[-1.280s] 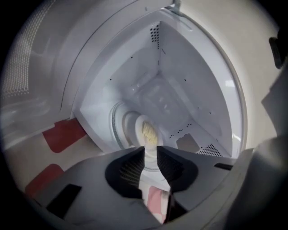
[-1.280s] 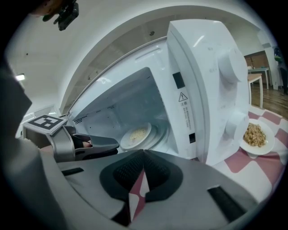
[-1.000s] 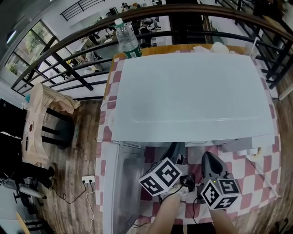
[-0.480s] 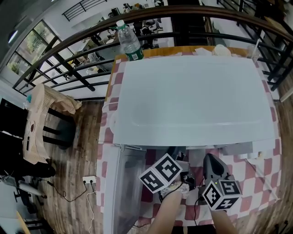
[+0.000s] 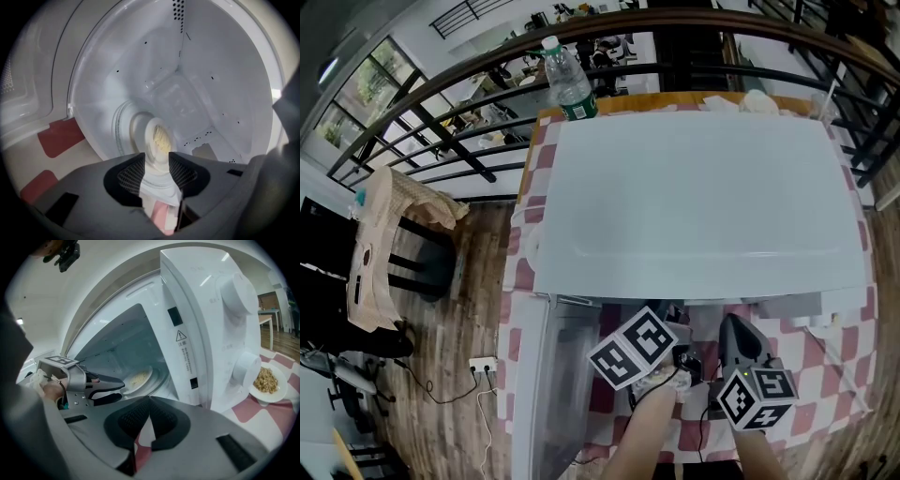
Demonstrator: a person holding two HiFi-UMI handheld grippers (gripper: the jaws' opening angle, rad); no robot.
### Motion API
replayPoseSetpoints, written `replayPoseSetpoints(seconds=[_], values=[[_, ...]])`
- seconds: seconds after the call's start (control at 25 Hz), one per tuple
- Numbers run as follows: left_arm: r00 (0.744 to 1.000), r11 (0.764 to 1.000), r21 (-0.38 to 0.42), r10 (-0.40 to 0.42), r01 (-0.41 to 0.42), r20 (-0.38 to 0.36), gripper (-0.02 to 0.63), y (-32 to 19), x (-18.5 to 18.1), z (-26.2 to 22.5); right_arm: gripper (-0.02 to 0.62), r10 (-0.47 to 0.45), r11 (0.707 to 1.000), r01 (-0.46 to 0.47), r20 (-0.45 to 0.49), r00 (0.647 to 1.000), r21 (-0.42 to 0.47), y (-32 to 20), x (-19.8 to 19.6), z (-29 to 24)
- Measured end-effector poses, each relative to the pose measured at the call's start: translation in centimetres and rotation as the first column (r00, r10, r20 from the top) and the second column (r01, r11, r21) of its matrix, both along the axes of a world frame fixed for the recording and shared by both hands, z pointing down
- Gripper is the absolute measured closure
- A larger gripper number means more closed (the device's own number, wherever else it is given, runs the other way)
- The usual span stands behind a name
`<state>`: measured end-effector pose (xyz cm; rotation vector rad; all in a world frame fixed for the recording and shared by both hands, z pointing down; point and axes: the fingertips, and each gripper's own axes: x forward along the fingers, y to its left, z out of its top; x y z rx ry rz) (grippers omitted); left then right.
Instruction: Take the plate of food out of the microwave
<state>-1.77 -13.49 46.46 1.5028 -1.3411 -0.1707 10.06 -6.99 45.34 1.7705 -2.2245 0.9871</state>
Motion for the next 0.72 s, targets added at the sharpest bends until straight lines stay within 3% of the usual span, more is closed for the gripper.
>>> replayPoseSetpoints(seconds=[0.48,0.56,0.64,0.72], values=[[1.000,1.000,-0.028,-0.005,0.006,0.008,0.453,-0.75,-0.08,0.08,0.597,0.002,1.000,-0.002,0.007,1.000,-0.008,-0.04,0.15,0.27],[1.000,0.999,-0.040,-0.014,0.014,0.008,0.483,-0.73,-0.31,0.39,0.597,0.003,1.000,-0.003,0.007,1.000,-0.009,-0.05,0.13,0.35],[1.000,0.999,-0.047,-0.021,0.022,0.016,0.554,-0.61,-0.60,0.69,0.597,0.003,1.000,-0.003,0.008,1.000,-0.009,-0.02,0.08,0.40],[1.000,0.999,-0.043,-0.023,0.024,0.016,0.554,-0.56,-0.71,0.73,0.597,0.002,1.000,-0.002,0.009,1.000,-0.010,0.01,0.02,0.42]])
